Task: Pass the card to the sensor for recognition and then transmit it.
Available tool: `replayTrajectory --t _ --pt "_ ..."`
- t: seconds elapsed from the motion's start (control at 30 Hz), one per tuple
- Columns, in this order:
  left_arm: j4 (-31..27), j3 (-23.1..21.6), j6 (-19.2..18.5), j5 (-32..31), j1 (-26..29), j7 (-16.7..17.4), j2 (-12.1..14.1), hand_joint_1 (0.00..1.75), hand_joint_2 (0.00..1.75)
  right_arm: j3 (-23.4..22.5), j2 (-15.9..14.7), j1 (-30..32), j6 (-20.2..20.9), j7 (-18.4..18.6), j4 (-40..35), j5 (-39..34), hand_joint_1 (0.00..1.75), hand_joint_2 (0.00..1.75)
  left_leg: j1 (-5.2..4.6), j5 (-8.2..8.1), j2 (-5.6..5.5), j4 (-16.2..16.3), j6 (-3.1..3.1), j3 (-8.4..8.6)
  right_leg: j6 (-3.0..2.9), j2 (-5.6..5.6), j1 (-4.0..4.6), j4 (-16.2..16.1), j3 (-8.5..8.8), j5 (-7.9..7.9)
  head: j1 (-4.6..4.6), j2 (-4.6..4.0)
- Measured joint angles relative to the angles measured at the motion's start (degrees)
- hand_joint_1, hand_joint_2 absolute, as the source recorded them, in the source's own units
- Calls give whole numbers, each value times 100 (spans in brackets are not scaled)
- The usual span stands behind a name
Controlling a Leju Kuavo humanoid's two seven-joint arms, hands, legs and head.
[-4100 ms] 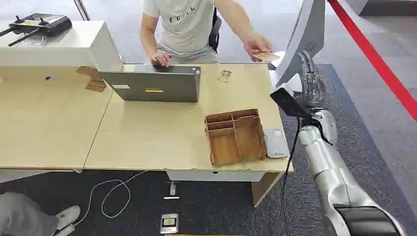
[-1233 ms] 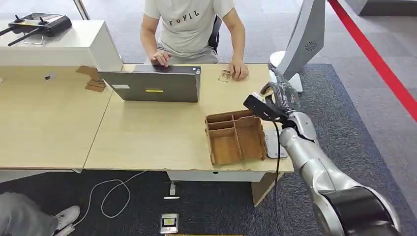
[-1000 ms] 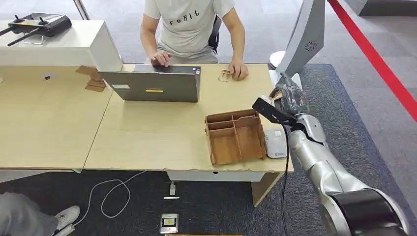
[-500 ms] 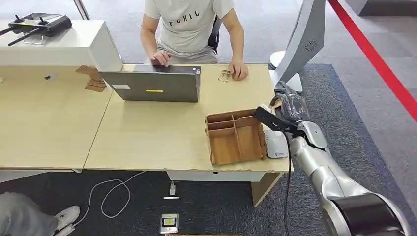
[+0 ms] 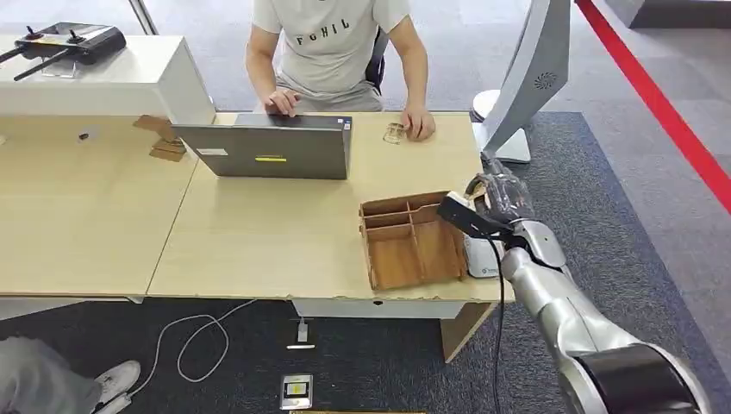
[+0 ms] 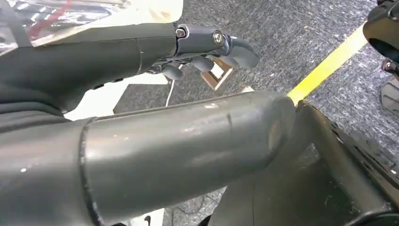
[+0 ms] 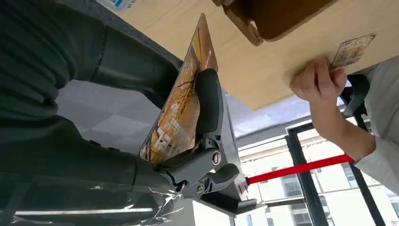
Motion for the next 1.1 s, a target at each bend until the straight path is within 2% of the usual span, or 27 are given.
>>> replayTrajectory --t 0.4,1.1 --pt "0 4 11 0 -1 63 -4 0 0 0 -166 81 273 221 31 -22 175 175 0 0 -1 0 0 0 0 0 0 0 0 0 0 0" --pt "0 7 59 7 -37 90 -17 0 0 -2 -291 537 341 184 85 -26 175 175 0 0 0 0 0 0 0 0 0 0 0 0 0 0"
